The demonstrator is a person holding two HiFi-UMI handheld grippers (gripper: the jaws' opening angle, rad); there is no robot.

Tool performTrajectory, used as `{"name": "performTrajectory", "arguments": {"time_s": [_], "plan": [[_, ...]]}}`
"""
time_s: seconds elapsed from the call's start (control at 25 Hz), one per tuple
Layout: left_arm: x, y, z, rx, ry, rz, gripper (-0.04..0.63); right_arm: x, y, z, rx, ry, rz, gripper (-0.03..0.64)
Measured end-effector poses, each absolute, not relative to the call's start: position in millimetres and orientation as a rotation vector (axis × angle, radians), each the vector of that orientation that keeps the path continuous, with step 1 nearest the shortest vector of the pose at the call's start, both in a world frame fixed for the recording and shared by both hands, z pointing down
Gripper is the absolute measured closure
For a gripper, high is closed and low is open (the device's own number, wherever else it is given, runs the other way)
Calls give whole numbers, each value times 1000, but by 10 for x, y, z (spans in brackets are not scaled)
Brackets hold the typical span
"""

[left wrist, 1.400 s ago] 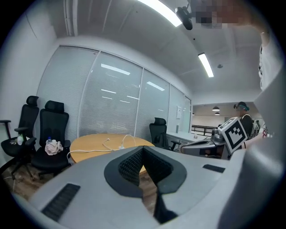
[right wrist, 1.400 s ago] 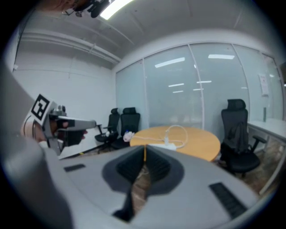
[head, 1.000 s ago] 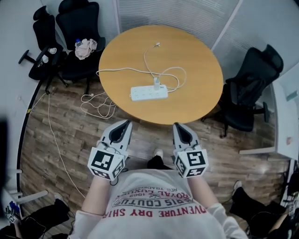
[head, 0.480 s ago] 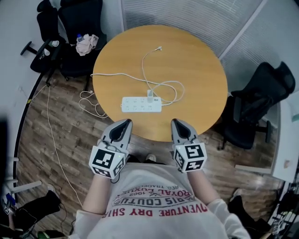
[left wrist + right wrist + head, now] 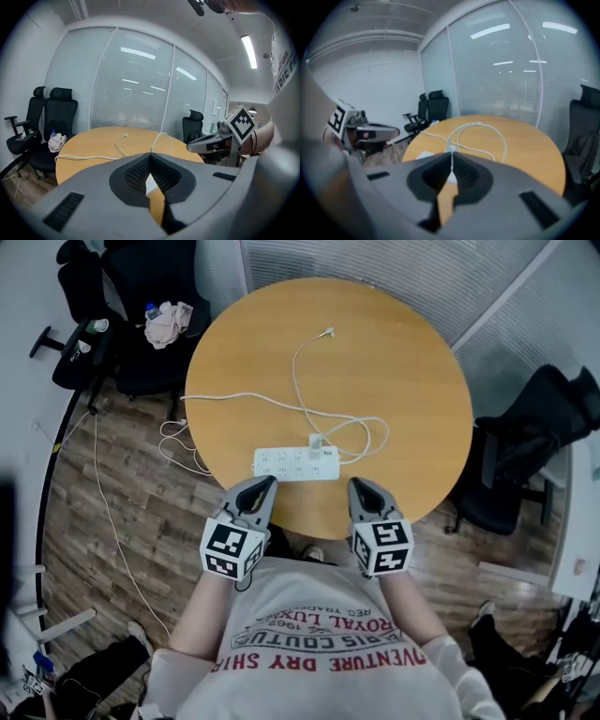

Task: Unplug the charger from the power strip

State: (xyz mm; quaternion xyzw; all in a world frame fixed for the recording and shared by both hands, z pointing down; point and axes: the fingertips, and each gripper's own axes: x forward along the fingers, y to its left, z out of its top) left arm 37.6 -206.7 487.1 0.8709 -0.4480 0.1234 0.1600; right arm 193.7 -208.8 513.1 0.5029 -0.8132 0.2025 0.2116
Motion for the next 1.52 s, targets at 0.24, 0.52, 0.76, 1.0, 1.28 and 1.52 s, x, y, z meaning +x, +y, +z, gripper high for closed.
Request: {"name": "performTrajectory", "arguments": {"time_s": [0.24,0.52,0.76,1.0,1.28,1.52], "plan": [[414,-2303,5498,2476,-1154,495,561,1822,-2278,5537,1377,-2169,657,588],[524,-2513,6002,2441,-1041,620,561,1654,-2411,5959,1301,-2100,703,588],[619,-2680,6365,2377,-1016,746,561,1488,-2473,6175,1213,-2074,724,586],[595,-2769,6512,2314,-1051,841,561,1373,-2520,6314,1167,-2042,783,452],[686,-2730,6609,2322,-982,965,561,1313,-2776,6394,1204,-1975,772,411],[700,-2688,6614,2333,-890,964,561,1257,-2942,6501,1240,-1913,845,413]]}}
